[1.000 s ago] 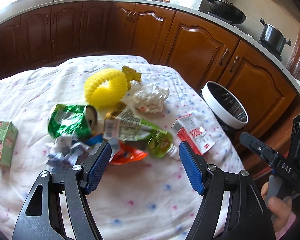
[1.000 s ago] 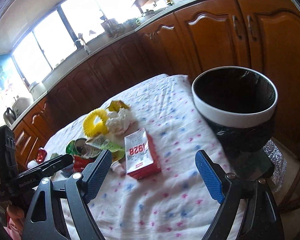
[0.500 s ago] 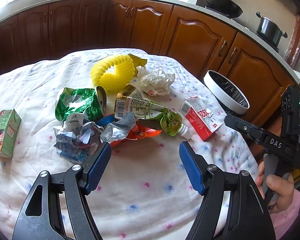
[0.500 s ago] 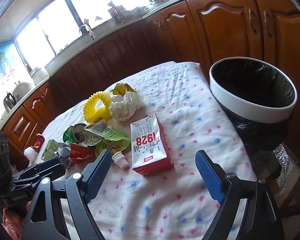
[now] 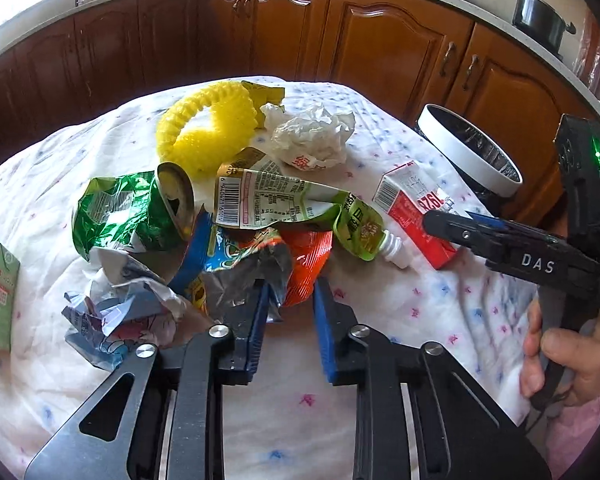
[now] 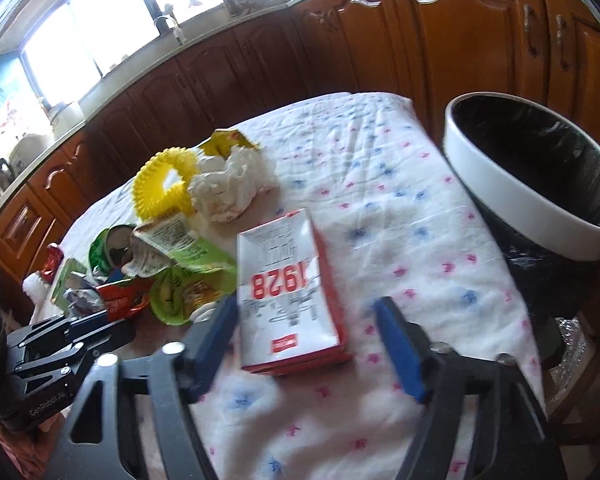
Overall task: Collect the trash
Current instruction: 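Grasp the colorful snack bag with the left tool while the right tool grasps the red-and-white milk carton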
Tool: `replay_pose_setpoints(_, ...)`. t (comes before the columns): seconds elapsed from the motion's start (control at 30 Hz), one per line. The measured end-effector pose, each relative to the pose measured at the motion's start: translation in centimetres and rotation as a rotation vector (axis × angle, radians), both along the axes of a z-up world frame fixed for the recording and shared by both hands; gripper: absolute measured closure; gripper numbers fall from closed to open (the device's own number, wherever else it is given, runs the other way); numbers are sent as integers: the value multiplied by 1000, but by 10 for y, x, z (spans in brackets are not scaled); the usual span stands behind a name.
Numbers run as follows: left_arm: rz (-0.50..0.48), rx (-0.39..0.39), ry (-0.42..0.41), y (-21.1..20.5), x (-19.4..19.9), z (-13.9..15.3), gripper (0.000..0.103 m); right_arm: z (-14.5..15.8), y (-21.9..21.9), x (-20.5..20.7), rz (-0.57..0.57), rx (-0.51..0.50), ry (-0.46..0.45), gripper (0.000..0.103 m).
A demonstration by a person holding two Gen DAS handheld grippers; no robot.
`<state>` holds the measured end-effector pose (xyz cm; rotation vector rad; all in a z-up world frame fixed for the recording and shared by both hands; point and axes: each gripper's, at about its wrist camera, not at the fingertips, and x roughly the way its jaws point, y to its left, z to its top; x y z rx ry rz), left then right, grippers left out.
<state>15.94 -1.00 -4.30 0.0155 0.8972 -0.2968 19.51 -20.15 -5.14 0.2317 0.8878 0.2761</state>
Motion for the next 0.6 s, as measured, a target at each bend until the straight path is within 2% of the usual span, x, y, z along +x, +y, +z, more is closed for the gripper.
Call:
replay_pose_setpoints(0.03,-4,-15,4,1,-1,0,92,2,2,-1,9,-4,-9,47)
replay_pose_setpoints(0.1,-5,-43,5,3,-4,4,97,6,6,-5,7,-44,-24,47)
replay_pose_setpoints(0.33,-20,-119,-40,6,-20,30,97,25,-10,-28,-12,27,-74,48)
replay_pose_setpoints(0.6,-90,-154,-84,-21,-27,54,97,56,-42,-54,-76,68,-148,48)
